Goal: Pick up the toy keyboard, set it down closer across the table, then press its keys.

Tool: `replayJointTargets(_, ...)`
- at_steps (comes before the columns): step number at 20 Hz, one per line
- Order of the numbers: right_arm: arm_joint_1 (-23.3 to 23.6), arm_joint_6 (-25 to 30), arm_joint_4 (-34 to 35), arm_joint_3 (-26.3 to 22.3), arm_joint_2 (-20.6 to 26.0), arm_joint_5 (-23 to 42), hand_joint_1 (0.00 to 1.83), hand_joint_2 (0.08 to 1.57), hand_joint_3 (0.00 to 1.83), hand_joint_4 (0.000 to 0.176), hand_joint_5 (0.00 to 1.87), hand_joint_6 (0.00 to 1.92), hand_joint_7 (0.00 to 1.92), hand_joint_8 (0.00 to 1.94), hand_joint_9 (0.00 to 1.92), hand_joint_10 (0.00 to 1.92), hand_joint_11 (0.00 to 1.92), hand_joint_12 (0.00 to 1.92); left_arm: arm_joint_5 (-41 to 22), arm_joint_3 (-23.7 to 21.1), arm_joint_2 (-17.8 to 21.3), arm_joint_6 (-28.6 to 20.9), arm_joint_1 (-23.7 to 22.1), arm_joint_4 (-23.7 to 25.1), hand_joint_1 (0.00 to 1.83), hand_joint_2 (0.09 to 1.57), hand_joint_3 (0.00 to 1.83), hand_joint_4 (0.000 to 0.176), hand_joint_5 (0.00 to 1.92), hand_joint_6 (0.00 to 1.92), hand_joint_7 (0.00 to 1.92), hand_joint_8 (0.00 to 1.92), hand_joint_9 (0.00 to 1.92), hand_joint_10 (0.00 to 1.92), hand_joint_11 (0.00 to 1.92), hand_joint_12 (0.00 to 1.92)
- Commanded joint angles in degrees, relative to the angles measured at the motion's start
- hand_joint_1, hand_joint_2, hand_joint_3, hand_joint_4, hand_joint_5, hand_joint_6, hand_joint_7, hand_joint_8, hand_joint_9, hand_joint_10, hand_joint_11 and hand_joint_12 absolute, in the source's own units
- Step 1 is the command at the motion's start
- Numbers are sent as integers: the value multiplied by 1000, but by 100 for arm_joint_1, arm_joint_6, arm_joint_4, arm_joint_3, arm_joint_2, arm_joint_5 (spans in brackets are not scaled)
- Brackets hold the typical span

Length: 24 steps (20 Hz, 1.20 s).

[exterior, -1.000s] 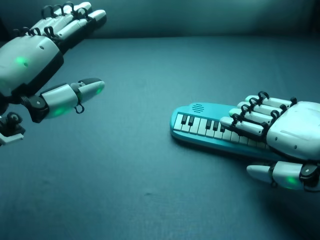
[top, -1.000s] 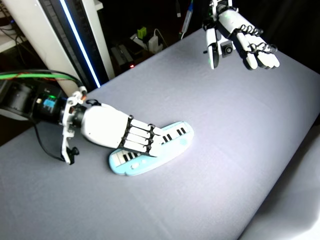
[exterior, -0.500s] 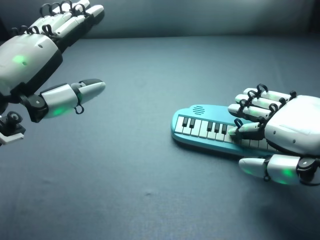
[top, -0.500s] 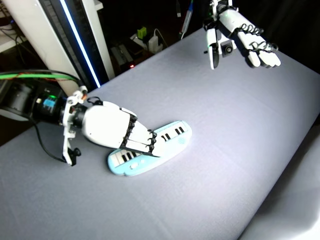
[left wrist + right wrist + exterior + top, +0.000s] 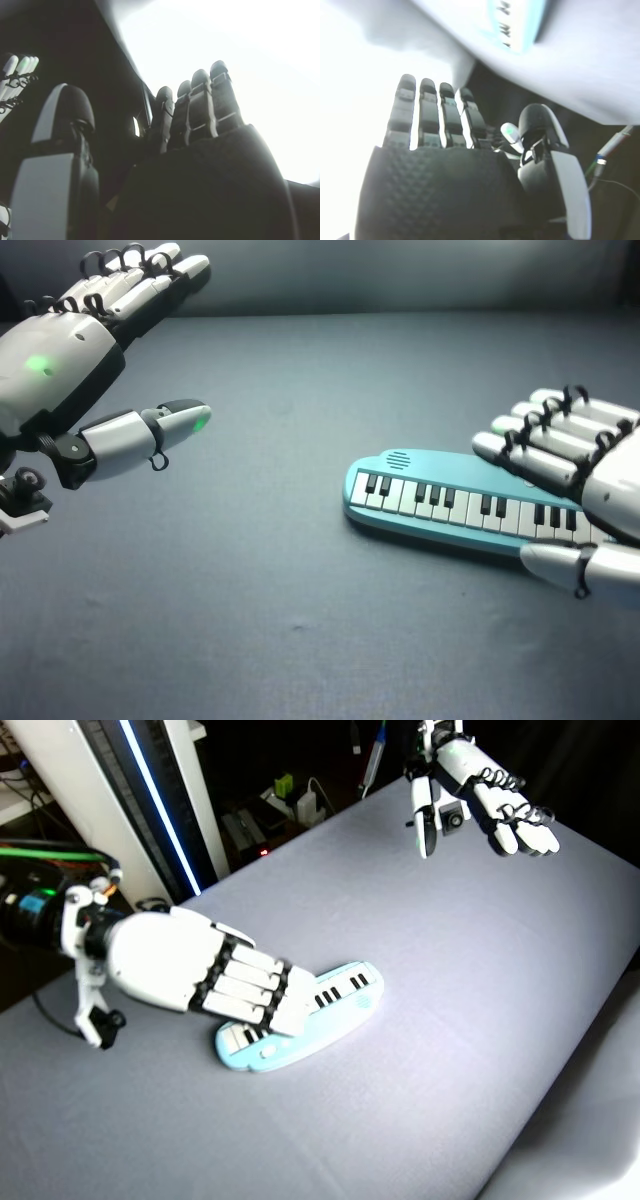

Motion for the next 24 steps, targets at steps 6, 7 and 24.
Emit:
replayJointTargets(6,-150,-6,275,330,-243,64,3,1407,0,0,0,0,0,0,0,0,0,0,-744,0,28,-21,-24,-12,755,1279,0,8,86,0,0,0,0,0,0,0)
replayJointTargets(7,-163,-6,300,356,-263,24,0,1401,0,0,13,5,0,0,0,0,0,0,-748,0,28,-21,-24,-18,750,1277,0,0,96,5,0,0,0,0,0,0)
replayJointTargets(24,-167,-5,293,-93,294,1047,8,1390,1,0,485,0,131,1,0,0,0,0,-825,-13,29,-49,30,-30,708,1289,1,0,98,3,0,0,0,0,0,0)
